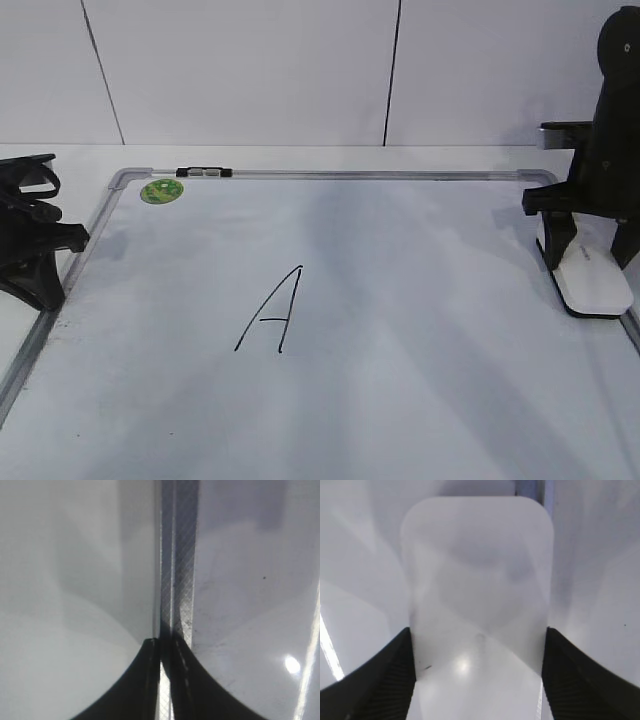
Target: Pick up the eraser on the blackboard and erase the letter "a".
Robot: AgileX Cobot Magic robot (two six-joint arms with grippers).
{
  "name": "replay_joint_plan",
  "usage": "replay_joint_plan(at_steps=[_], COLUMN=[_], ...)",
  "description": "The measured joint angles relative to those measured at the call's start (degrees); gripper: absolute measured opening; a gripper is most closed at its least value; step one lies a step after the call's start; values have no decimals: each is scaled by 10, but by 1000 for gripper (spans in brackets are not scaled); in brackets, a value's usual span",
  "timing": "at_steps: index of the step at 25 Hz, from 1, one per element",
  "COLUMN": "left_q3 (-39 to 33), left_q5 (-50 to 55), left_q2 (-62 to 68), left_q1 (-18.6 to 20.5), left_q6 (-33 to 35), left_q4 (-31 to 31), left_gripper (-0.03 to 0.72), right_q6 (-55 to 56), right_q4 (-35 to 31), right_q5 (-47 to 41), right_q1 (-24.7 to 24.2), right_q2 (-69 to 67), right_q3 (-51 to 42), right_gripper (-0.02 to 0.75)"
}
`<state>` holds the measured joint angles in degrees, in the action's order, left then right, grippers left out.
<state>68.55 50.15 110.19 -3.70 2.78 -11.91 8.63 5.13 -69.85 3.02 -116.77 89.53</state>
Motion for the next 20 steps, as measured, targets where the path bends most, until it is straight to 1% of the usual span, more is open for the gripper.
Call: replay_joint_plan(at_steps=[17,20], left_q3=[0,0], left_q5=[0,0], left_q2=[0,0], left_q1=[0,0], left_q6=[0,0], left_q4=[-3,-3], left_gripper=[44,44], right_q6=[0,0], right_q4=[0,-10], right_q5=[1,1], right_q1=[0,0], right_q2=[0,0], right_q3=[0,0], right_gripper=[556,556])
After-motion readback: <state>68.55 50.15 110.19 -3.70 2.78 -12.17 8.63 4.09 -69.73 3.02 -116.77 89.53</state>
